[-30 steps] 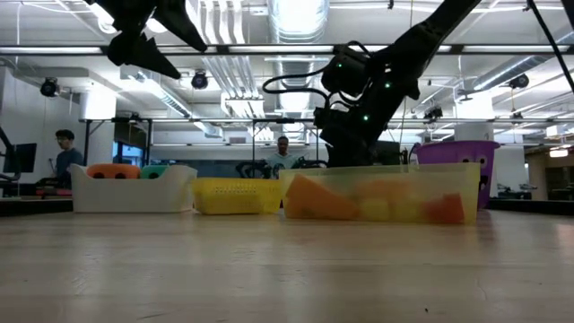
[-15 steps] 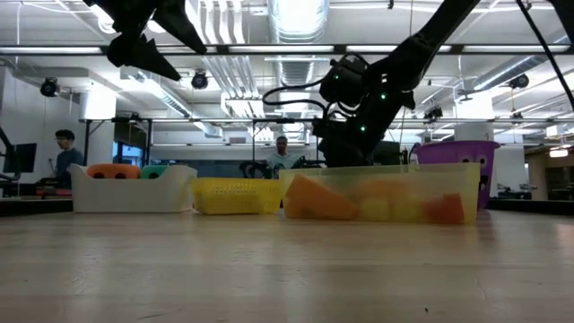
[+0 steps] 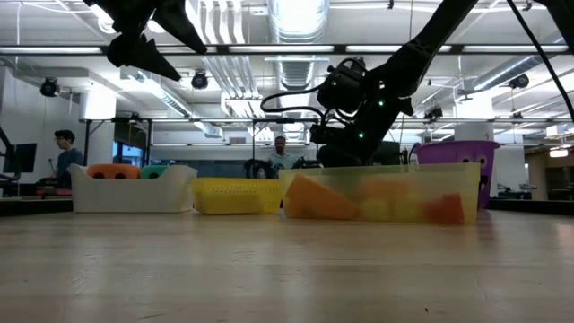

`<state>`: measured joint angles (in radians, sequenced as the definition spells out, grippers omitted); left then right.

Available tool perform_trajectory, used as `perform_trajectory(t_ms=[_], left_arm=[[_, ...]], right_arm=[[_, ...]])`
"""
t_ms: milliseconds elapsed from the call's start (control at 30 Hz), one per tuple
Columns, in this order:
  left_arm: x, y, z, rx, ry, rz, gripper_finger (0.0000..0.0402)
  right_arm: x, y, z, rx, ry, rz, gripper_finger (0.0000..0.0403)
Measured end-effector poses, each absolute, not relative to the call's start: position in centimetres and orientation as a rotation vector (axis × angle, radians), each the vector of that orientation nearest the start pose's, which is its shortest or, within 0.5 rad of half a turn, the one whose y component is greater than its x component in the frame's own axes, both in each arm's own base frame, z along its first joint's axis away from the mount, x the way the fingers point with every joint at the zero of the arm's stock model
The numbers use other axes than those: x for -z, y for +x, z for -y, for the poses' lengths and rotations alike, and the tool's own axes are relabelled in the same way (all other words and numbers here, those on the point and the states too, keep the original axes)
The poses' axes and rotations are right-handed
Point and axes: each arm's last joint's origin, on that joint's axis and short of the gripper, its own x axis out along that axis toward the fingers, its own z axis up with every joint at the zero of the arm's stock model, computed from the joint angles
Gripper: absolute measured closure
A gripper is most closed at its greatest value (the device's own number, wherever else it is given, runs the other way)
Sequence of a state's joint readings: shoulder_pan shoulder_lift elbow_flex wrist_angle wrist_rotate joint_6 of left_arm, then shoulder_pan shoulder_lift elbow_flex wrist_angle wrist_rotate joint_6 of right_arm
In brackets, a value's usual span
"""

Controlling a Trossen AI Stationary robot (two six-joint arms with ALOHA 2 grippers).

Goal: Pick & Place Toys
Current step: Put the blue game piece into the yellow bin, then return to Home Position

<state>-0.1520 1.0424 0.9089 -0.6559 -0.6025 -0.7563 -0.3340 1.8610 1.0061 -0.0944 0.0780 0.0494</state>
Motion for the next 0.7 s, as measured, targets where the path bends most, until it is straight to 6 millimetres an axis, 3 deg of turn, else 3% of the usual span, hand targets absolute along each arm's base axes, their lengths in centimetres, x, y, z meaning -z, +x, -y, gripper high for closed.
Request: perform_trajectory(t_ms=[167,300,700], left_arm=[[-29.3,20.2,1.4,-0.673,-0.416,-0.533,0.0004],[-29.3,20.2,1.4,-0.672,-0.417,-0.533,0.0004],[-29.3,20.2,1.4,-0.670,-0.352,-0.546,0.0004]], right_arm=[[-13.2,33.7,11.9,0.412,0.184,-0.939,0.0172],[-13.7,33.5,11.8,0.411,0.184,-0.945,0.0139],[-17.3,32.5,10.8,0.405,0.192,-0.897,0.0124]])
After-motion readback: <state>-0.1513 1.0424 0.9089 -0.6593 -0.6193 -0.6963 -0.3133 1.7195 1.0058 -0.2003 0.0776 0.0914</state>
